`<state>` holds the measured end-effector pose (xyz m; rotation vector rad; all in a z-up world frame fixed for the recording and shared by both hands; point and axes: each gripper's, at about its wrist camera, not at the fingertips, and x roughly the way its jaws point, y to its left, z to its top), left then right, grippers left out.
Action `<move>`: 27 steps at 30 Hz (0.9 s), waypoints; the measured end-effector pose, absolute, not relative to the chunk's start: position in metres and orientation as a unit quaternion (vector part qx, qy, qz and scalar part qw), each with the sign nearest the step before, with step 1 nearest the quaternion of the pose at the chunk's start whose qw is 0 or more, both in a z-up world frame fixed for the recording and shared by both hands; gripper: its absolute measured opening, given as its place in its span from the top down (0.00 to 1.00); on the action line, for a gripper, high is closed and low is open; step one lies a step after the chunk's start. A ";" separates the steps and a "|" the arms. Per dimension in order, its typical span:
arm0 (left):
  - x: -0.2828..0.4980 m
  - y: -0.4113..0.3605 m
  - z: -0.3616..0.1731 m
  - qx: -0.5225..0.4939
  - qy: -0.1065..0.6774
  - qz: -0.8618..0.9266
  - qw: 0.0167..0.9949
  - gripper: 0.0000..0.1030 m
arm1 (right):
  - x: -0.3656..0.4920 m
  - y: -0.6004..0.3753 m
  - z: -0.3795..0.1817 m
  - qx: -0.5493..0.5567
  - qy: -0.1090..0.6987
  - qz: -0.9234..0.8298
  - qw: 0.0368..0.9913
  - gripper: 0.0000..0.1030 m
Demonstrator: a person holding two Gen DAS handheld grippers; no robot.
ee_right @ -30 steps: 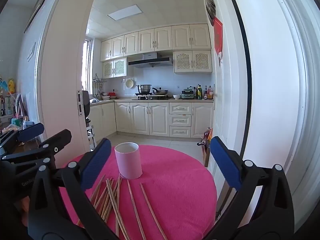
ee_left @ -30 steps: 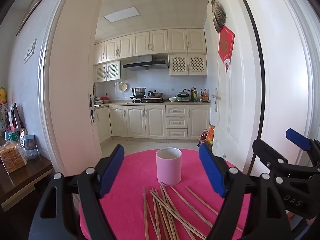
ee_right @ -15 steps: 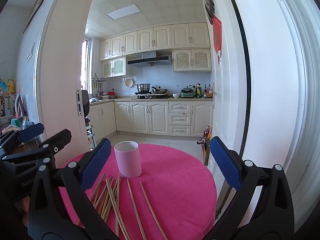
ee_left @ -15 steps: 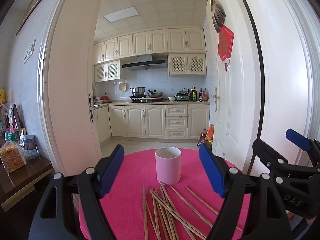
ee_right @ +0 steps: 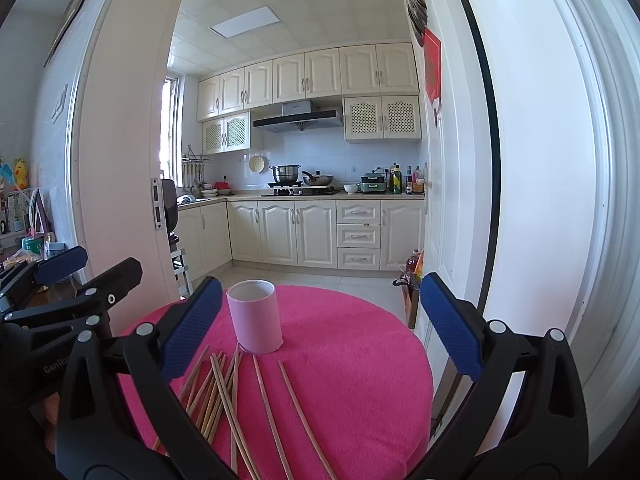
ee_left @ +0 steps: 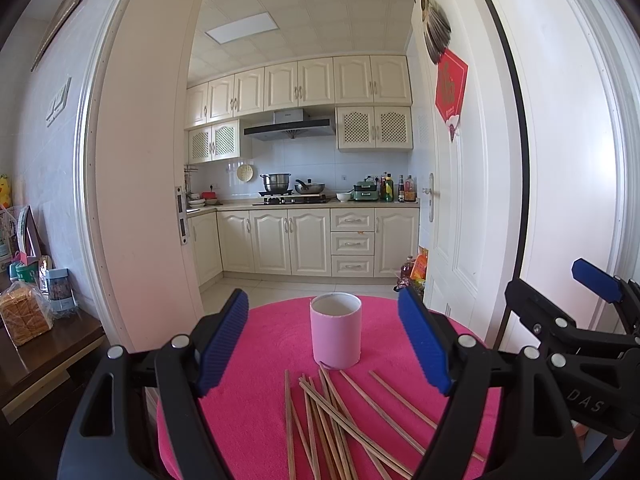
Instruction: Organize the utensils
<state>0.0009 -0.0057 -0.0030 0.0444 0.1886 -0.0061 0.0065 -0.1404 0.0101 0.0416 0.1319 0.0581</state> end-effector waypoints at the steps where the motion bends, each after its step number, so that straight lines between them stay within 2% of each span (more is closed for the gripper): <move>1: 0.001 -0.006 -0.003 0.022 0.094 -0.003 0.995 0.26 | 0.006 -0.140 0.010 0.021 0.066 0.029 0.997 0.06; 27: 0.003 -0.006 -0.005 0.022 0.095 -0.002 0.995 0.26 | 0.013 -0.141 0.009 0.025 0.071 0.029 0.997 0.06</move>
